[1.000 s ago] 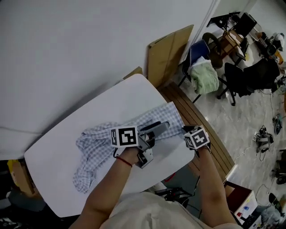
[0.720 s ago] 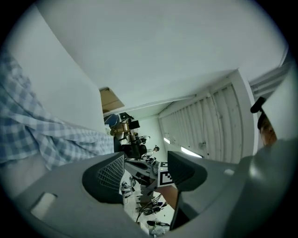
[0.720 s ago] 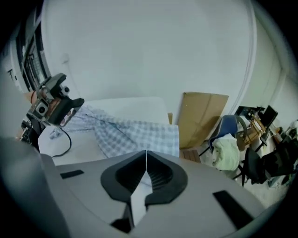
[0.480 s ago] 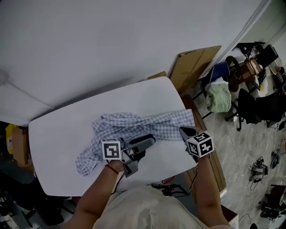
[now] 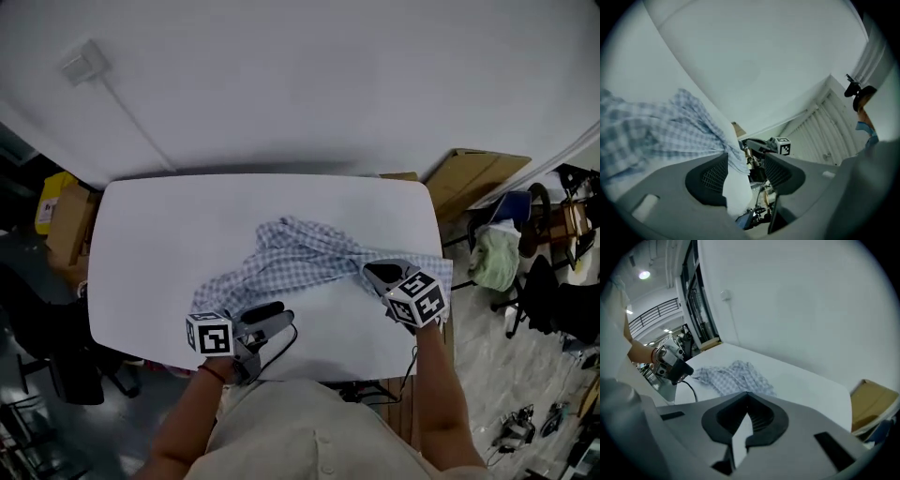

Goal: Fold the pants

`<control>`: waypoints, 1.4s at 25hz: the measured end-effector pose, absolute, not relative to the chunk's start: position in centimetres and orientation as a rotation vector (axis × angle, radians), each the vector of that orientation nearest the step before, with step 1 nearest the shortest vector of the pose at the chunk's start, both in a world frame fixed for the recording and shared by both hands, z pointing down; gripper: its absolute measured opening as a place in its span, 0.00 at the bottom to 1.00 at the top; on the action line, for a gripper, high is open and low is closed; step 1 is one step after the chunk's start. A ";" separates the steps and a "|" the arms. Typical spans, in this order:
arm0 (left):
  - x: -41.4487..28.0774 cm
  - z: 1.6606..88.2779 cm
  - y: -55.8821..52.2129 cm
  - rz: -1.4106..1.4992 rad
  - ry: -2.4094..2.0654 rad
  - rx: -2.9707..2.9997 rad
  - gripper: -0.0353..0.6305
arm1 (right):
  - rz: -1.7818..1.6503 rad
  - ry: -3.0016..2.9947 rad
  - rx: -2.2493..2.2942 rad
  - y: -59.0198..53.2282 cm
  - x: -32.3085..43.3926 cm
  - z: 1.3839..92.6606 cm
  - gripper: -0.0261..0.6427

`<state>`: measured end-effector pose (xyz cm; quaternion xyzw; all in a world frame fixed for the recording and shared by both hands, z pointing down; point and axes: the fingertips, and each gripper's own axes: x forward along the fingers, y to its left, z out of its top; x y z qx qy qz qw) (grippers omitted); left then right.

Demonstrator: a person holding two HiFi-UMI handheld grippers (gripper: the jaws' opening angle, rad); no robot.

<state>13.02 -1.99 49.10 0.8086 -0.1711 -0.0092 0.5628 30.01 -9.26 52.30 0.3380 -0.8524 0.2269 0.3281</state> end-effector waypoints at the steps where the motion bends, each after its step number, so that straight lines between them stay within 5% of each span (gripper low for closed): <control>1: 11.4 49.4 -2.1 -0.029 -0.459 1.899 0.40 | 0.574 -2.248 0.831 -9.5 28.3 52.3 0.06; 14: -8.2 55.3 2.1 0.037 -1.079 1.637 0.44 | 0.230 -2.374 0.117 -9.1 3.0 52.1 0.07; 18: -12.3 57.3 2.9 -0.033 -1.158 1.487 0.47 | 0.117 -2.283 -0.086 -7.3 -3.8 54.3 0.19; 30: -10.6 63.5 0.9 -0.159 -1.050 1.081 0.47 | 0.079 -2.091 -0.009 -9.1 -6.1 58.0 0.24; 31: -10.8 64.0 0.7 -0.175 -1.080 1.056 0.44 | 0.089 -2.095 0.007 -9.1 -5.7 57.8 0.24; 33: -11.2 64.1 0.2 -0.182 -1.126 1.073 0.18 | 0.109 -2.108 0.037 -9.4 -5.3 57.2 0.24; 35: -11.5 62.4 -1.2 -0.162 -1.141 1.225 0.12 | 0.128 -2.127 0.067 -9.9 -5.0 56.5 0.23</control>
